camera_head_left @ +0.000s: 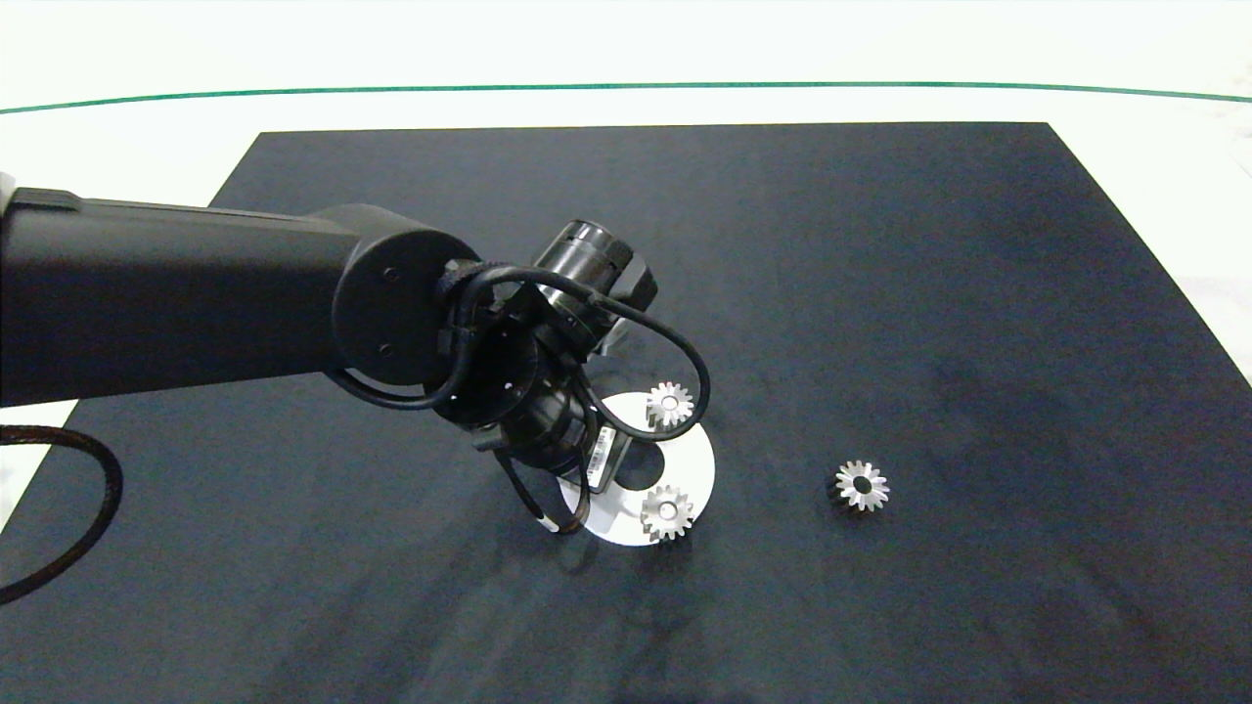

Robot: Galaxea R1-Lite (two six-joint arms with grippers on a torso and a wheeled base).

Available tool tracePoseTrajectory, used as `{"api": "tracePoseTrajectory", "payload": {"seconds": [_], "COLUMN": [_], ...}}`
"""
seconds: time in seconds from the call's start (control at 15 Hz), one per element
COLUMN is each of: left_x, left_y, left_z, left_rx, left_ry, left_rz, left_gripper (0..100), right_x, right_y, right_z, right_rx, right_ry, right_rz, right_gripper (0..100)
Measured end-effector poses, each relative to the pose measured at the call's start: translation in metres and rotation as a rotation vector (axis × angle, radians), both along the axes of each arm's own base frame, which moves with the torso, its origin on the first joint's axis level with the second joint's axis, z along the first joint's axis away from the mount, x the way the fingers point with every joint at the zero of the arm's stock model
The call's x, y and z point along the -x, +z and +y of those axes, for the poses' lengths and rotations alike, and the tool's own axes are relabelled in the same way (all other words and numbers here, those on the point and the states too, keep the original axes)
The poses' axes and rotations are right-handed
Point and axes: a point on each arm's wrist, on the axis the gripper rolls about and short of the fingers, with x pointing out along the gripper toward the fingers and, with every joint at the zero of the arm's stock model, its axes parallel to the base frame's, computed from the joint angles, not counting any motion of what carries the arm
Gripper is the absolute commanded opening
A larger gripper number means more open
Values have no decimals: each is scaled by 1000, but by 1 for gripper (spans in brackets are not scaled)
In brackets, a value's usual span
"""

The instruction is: Remove an incorrectly installed larger gear and replace it with the correct smaller gear

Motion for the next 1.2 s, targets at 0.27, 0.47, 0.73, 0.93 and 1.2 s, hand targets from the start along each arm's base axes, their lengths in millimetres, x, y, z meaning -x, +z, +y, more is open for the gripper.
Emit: {"api": "tracePoseTrajectory", "payload": {"seconds": [0.27,0.47,0.73,0.93,1.2], "left_x": [0,1,3,6,7], "left_y": [1,2,8,13,13], "left_z": [2,2,3,5,6], "left_rx": [5,5,11,21,23], "left_ry": [5,6,1,0,1], "left_rz": [1,0,-12,-24,-25], "left_gripper": [29,28,28,28,28], "right_x": [1,2,2,2,2], "right_y": [0,0,0,0,0], "right_z": [0,0,0,-1,-1], "right_rx": [0,-1,-1,-1,-2], "right_ry": [0,0,0,0,0], "right_rz": [-2,-5,-7,-7,-7], "right_gripper": [100,100,100,100,100]}}
